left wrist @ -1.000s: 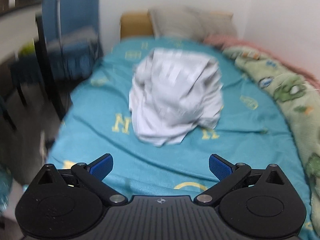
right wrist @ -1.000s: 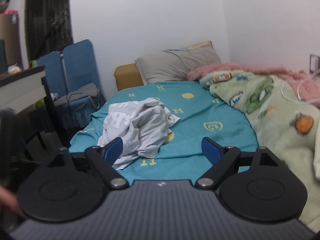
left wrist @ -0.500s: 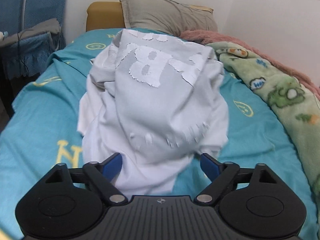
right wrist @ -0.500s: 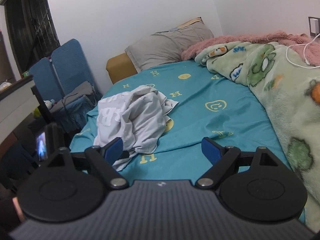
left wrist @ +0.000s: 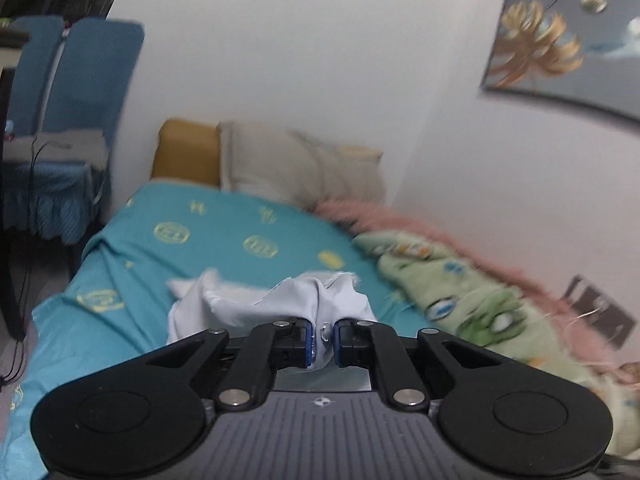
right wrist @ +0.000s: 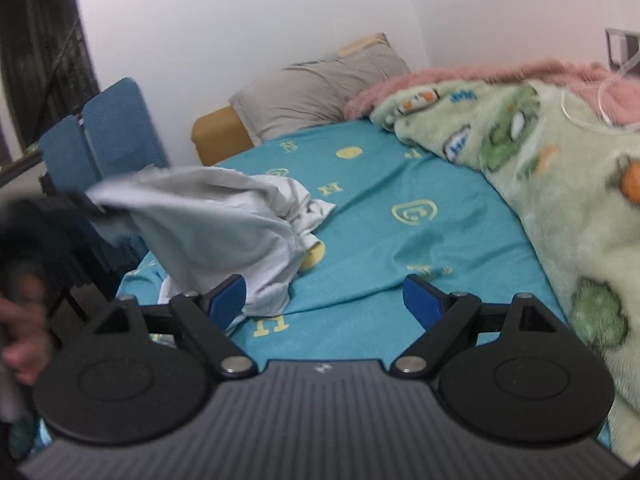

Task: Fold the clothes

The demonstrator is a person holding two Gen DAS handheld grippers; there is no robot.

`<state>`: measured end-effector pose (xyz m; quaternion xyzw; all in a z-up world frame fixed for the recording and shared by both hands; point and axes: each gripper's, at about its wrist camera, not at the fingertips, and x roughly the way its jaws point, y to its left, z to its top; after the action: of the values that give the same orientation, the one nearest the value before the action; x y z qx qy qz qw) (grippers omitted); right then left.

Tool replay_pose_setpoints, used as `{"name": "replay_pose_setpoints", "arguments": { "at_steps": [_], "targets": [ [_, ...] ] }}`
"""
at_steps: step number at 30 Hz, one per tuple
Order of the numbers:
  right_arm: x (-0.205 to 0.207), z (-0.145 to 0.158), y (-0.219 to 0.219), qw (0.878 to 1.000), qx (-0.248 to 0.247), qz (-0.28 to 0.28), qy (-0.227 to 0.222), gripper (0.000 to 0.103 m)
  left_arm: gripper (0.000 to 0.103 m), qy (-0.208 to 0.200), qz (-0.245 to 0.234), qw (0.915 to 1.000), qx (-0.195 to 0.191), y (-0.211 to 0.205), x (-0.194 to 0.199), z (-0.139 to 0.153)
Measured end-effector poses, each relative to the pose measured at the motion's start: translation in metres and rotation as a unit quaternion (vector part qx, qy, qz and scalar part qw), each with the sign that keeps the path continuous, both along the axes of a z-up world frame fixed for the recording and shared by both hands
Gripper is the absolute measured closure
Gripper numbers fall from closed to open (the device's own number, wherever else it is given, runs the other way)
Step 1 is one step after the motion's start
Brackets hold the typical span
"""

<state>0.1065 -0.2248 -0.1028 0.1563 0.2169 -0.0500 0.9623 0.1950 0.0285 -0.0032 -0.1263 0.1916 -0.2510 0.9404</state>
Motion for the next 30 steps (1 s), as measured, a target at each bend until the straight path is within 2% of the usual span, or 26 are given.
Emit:
{"name": "replay_pose_setpoints", "arguments": {
  "at_steps": [3,6,9,11,15,17,19,23,27,28,29,30],
  "targets": [
    [-0.011,0.01,0.01,0.999,-0.02,0.016,-0.025,0.016,0.094,-0.05,-0.039,0.998,-0.002,0.0,-0.054,0.04],
    [-0.025,0.02,0.02,0.998,-0.022,0.049,-0.046,0.016,0.094,-0.079,-0.06,0.9938,-0.05,0.007,-0.1,0.071],
    [-0.039,0.025,0.031,0.993,-0.008,0.103,-0.056,0.016,0.094,-0.096,-0.074,0.9898,-0.075,0.017,-0.135,0.083],
    [-0.041,0.024,0.044,0.986,-0.005,0.158,-0.044,0.016,0.093,-0.088,-0.072,0.9896,-0.089,0.028,-0.148,0.076],
    [-0.037,0.015,0.074,0.97,-0.022,0.242,0.005,0.017,0.093,-0.032,-0.034,0.9925,-0.113,0.052,-0.147,0.052],
    [-0.039,0.015,0.085,0.963,-0.032,0.268,0.005,0.017,0.093,-0.008,-0.012,0.9919,-0.126,0.061,-0.117,0.039],
    [-0.046,0.017,0.097,0.957,-0.062,0.283,-0.01,0.017,0.093,0.01,0.002,0.9888,-0.149,0.071,-0.096,0.034],
    [-0.056,0.016,0.117,0.938,-0.11,0.328,-0.025,0.017,0.092,0.012,0.017,0.989,-0.146,0.081,-0.083,0.035],
    [-0.055,-0.003,0.149,0.909,-0.18,0.375,0.013,0.017,0.092,0.019,0.031,0.9892,-0.142,0.086,-0.076,0.029],
    [-0.052,-0.01,0.156,0.903,-0.2,0.378,0.032,0.019,0.092,0.02,0.034,0.9893,-0.14,0.087,-0.075,0.028],
    [-0.048,-0.018,0.164,0.897,-0.221,0.381,0.05,0.031,0.092,0.021,0.039,0.9897,-0.136,0.087,-0.073,0.027],
    [-0.045,-0.02,0.164,0.897,-0.226,0.376,0.06,0.037,0.091,0.022,0.045,0.99,-0.132,0.086,-0.071,0.026]
  ]
}}
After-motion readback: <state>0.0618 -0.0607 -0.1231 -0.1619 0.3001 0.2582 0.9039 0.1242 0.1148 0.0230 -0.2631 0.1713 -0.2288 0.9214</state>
